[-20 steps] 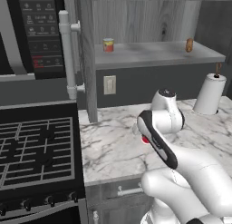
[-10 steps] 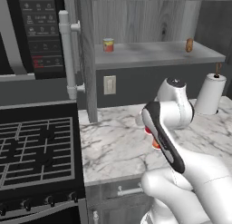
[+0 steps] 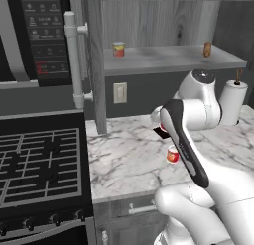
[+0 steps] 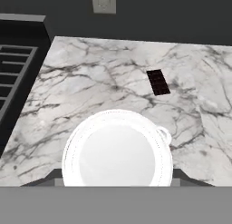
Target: Pick the cans from the counter and place them in their designated side in the cabinet.
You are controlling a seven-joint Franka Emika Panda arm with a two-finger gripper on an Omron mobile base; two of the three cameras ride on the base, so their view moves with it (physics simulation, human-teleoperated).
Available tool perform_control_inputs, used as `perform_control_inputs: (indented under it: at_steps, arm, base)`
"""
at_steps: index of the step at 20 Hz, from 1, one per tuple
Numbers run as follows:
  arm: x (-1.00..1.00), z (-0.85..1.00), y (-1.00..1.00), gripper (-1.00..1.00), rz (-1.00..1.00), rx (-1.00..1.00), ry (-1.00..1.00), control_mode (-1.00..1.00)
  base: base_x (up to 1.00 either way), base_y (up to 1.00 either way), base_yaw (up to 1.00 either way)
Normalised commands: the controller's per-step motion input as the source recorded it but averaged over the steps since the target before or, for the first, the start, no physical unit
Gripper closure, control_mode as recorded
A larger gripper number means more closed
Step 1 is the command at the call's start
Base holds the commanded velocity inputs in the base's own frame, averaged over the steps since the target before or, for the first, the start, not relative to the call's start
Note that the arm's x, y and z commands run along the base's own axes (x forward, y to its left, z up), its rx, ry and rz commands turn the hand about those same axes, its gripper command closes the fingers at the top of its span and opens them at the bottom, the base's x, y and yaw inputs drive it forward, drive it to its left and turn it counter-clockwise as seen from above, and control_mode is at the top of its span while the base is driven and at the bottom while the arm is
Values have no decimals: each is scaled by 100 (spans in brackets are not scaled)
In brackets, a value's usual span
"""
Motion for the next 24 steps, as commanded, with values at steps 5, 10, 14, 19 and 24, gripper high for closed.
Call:
perform_control_inputs:
  at_steps: [5, 10, 14, 19, 24]
  arm:
    - [-9, 56, 0, 100, 1, 0, -18, -100]
    - [-5, 46, 0, 100, 1, 0, -18, -100]
    - [0, 41, 0, 100, 1, 0, -18, -100]
    - [1, 38, 0, 100, 1, 0, -15, -100]
    - [1, 39, 0, 100, 1, 0, -14, -100]
  base:
    - [0, 0, 0]
    - [0, 0, 0]
    - [0, 0, 0]
    - [0, 0, 0]
    - [0, 0, 0]
